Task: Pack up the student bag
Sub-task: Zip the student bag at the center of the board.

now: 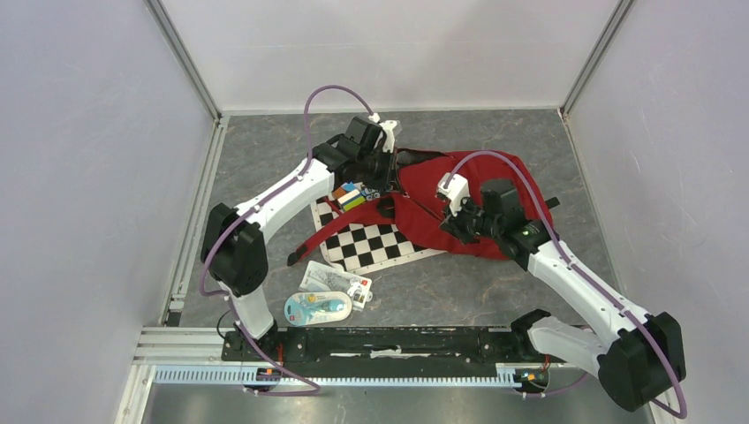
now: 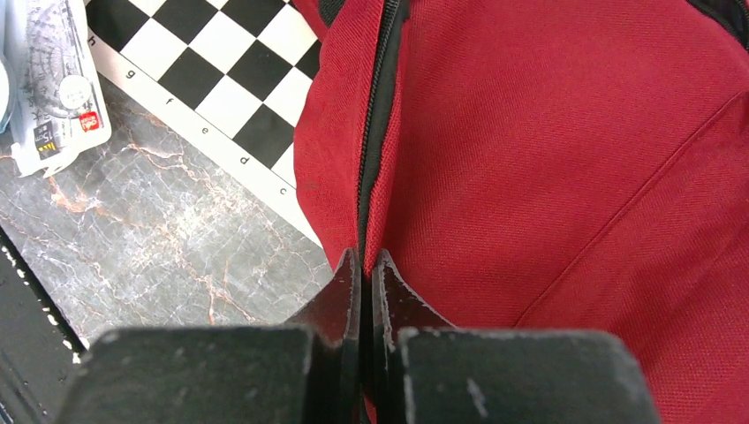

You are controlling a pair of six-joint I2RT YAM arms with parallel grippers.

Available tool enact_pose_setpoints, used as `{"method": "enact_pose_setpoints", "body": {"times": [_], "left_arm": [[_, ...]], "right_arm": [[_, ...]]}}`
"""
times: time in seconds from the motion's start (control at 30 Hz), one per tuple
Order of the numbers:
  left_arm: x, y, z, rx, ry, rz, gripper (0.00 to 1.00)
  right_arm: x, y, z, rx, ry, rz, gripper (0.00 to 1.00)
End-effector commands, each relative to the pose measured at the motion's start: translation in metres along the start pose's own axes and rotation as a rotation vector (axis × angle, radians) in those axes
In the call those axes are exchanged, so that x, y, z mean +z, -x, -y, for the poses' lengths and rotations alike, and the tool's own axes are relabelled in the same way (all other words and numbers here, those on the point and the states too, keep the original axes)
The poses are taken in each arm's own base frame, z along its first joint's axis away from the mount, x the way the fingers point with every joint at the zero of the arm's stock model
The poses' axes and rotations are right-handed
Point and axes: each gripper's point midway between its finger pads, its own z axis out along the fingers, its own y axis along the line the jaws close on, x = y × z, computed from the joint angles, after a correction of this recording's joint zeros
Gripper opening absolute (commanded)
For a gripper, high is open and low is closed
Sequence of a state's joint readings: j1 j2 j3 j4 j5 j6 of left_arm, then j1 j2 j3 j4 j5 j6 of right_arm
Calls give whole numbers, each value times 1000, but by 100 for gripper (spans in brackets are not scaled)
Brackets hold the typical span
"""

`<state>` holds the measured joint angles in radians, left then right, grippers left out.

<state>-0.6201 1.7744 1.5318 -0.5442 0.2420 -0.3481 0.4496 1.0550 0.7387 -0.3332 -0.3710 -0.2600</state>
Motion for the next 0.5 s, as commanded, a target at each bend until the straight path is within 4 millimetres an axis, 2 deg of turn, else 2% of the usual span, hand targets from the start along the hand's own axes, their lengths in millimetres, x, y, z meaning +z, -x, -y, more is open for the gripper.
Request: {"method": "enact_pose_setpoints", "body": {"times": [0.0, 0.13, 0.2, 0.27, 0.3, 0.37, 0.47], "left_arm": [[-22, 70, -70, 52, 243, 198, 2], [-26, 76, -84, 81, 288, 190, 2], [-27, 76, -79, 94, 248, 185, 2], [-26, 71, -62, 121, 147, 171, 2], [-27, 67, -55, 129, 102, 169, 2], [-28, 58, -34, 146, -20, 166, 2], [-28, 40, -16, 115, -142, 142, 2]], "right_arm": [[-12, -31, -11, 28, -1, -113, 0], [-11, -29, -13, 17, 0, -115, 0], [-10, -22, -12, 27, -4, -100, 5], [-10, -8, -9, 50, -14, -65, 24], [-9, 2, -8, 66, -19, -38, 36], [-8, 23, -2, 91, -36, 14, 53], [-3, 50, 0, 107, -9, 69, 60]]}}
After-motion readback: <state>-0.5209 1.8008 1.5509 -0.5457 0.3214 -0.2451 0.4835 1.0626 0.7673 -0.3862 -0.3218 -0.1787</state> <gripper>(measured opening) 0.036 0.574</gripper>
